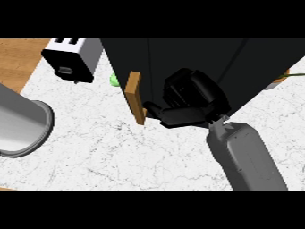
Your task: Pick up the bottled water, place it into the cabinet and close the cabinet
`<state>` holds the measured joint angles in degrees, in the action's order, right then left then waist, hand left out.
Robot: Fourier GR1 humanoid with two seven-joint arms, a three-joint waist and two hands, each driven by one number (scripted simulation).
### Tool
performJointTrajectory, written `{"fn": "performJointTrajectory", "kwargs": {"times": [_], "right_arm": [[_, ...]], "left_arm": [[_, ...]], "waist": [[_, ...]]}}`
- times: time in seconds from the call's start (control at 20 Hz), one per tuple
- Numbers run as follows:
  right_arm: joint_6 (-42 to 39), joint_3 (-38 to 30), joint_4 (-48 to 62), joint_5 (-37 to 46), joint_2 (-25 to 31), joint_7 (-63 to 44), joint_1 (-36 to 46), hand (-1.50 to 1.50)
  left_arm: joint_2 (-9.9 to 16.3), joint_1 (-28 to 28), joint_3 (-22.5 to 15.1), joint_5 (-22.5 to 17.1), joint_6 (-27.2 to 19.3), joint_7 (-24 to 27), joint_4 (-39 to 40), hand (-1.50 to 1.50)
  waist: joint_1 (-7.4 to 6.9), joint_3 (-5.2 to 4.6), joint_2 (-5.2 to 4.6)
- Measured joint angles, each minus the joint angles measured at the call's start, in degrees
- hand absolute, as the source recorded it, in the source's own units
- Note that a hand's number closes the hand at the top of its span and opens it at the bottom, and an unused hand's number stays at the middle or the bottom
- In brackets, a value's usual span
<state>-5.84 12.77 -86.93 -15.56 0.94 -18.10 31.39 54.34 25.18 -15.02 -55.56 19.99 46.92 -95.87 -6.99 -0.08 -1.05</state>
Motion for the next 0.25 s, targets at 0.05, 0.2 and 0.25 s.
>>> {"fn": "performJointTrajectory", "kwargs": {"times": [0.05, 0.2, 0.25], "right_arm": [[-0.10, -0.39, 1.54, -0.01, -0.08, 0.01, 0.99, 1.50], [-1.39, -0.57, 5.26, 0.01, -0.47, 1.15, 2.88, 1.50], [-1.99, -0.58, 6.35, -0.07, -0.67, 1.77, 3.41, 1.50]], "left_arm": [[0.21, 0.18, 0.26, -0.14, 0.21, -0.20, -0.06, -1.50], [0.31, 0.49, 0.88, -0.25, 0.65, -0.52, -0.39, -1.50], [0.12, 0.16, 1.09, -0.32, 0.59, -0.66, -0.38, -1.50]], "waist": [[0.18, 0.15, 0.28], [1.10, 0.47, 1.21], [1.48, 0.51, 1.42]]}}
